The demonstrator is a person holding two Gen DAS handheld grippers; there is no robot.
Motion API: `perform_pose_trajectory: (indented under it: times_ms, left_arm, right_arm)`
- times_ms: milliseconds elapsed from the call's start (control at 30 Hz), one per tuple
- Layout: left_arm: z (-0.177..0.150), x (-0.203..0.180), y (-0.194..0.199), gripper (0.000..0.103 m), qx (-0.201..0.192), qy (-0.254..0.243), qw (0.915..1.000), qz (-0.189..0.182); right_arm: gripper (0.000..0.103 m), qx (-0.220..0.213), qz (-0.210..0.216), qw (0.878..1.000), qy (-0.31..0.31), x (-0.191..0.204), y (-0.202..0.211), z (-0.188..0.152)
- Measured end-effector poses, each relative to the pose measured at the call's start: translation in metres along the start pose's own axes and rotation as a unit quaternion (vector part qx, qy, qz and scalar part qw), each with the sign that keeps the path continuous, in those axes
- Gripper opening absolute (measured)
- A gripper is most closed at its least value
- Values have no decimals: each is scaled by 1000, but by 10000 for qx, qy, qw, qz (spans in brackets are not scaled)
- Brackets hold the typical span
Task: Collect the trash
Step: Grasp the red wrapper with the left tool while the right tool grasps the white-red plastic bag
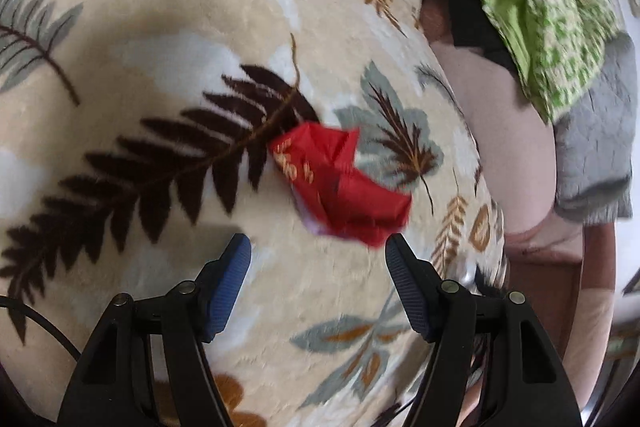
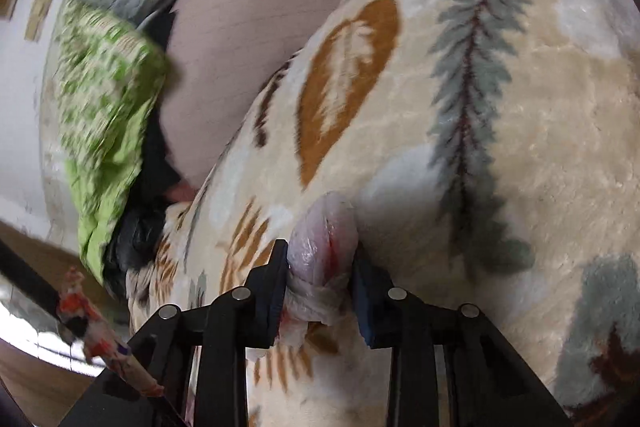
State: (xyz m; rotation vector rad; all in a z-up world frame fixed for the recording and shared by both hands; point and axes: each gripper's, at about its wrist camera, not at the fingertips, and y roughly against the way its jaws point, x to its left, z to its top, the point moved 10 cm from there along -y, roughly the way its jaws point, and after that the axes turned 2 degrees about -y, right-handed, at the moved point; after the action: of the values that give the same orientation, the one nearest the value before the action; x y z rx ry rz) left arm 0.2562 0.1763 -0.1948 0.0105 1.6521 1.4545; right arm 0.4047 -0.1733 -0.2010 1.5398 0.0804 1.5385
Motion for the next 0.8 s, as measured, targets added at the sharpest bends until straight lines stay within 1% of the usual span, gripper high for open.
perform_pose_trajectory:
  times_ms: [67,100,133,167,200,267,300,333,367,400,433,467,533,567,633,667,733,800]
  left_arm:
    - [8,-1,-4,69,-69,78,9999,89]
    - [12,-4,-8,69,-82,29,9998,175]
    - [13,-7,-12,72,-74,-28,9997,248]
    - [14,-12,-17,74,-87,-122,9992,377]
    - [13,-15,-20,74,-122,-195,9986,475]
    - [11,-25,-26,74,-191,-490,9965,658]
    - [10,-28,-30,72,-213,-675,9943,791]
    - [10,-30,-34,67,-244,-846,9915,962]
    - [9,-31,-35,65,-278,-967,9894,1045]
    - [8,-33,-35,54,-317,-1091,9877,1077]
    - [7,-35,-34,33,-303,-1145,9881,981]
    - [4,-40,-33,32,-223,-1179,9896,792]
    - [1,-43,-24,29,-318,-1314,9867,901]
    - [-2,-47,-21,28,-317,-1408,9856,877]
    - [-16,-59,-8,23,-255,-1613,9841,697]
    - [-23,-66,0,23,-262,-1697,9832,615]
    - [-41,-86,24,21,-367,-1971,9789,398]
    - [-68,-109,57,21,-568,-2337,9706,111]
  right_arm:
    - [30,23,133,9999,83,7,10,-10]
    - [30,39,260,9996,125,13,19,-19]
    - [30,41,400,9991,139,19,29,-27]
    - [30,24,557,9982,225,27,44,-39]
    - [30,-13,600,9977,320,31,55,-46]
    - [31,-172,705,9959,536,37,87,-65]
    - [31,-209,751,9952,587,38,98,-72]
    - [31,-264,779,9947,611,38,110,-79]
    - [31,-333,790,9945,607,36,123,-85]
    - [31,-386,801,9942,599,33,138,-92]
    - [31,-438,812,9940,596,32,148,-96]
    - [31,-507,798,9936,612,29,160,-100]
    - [31,-693,740,9924,697,25,186,-108]
    - [31,-753,733,9920,703,23,195,-109]
    - [31,-943,711,9906,696,19,219,-116]
    - [31,-1001,705,9901,686,19,226,-118]
    - [31,-1210,679,9881,659,18,250,-126]
    - [31,-1372,653,9863,638,18,269,-131]
